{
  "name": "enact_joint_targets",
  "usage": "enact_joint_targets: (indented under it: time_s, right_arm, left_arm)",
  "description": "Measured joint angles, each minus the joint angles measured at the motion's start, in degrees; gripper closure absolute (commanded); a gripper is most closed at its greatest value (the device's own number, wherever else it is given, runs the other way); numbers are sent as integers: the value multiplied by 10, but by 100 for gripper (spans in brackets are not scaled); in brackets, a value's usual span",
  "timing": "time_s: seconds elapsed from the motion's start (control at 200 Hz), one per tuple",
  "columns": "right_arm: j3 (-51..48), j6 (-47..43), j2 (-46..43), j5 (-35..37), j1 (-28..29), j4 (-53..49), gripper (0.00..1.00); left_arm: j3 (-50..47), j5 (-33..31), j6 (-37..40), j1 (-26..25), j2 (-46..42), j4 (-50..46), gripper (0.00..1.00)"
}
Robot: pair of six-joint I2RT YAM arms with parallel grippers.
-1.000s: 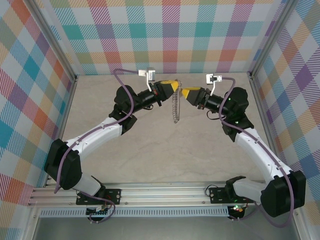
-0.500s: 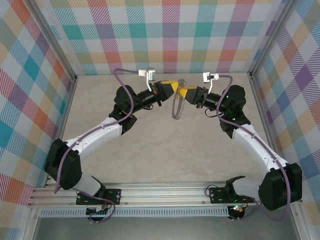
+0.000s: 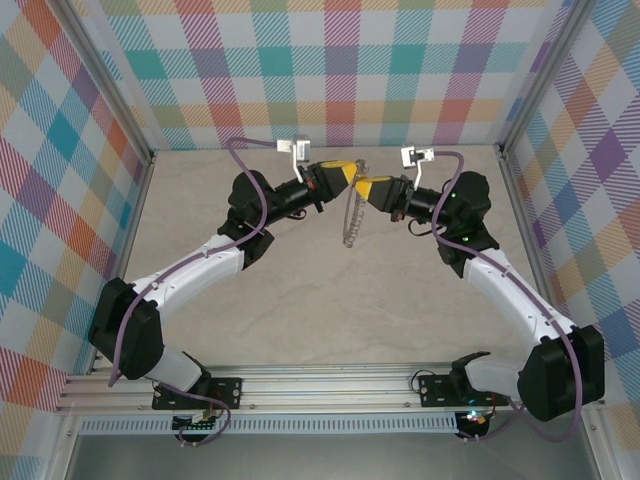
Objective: Put the keys on the keyring
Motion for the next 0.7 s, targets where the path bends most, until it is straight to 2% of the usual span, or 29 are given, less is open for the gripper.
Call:
enact_joint_targets:
  time_s: [0.27,0.35,0.42,0.545,0.7]
  right_arm:
    - [-10,-30,-28,6,3,-56,100]
    - [-10,-44,-53,12,-2,-83,84]
    - [-10,-52,-78,25,-7,-100,77]
    - [-7,-58,-103,53,-16,-112,77]
    - [9,-43,-84,83,-19,-106,77]
  left_arm:
    - [0,0,0,0,0,0,100]
    - [0,-1,0,0,0,0,100]
    - [0,-2,-1,0,0,0,100]
    - [0,-2,-9,0,0,0,100]
    - [0,-2,-13,0,0,0,100]
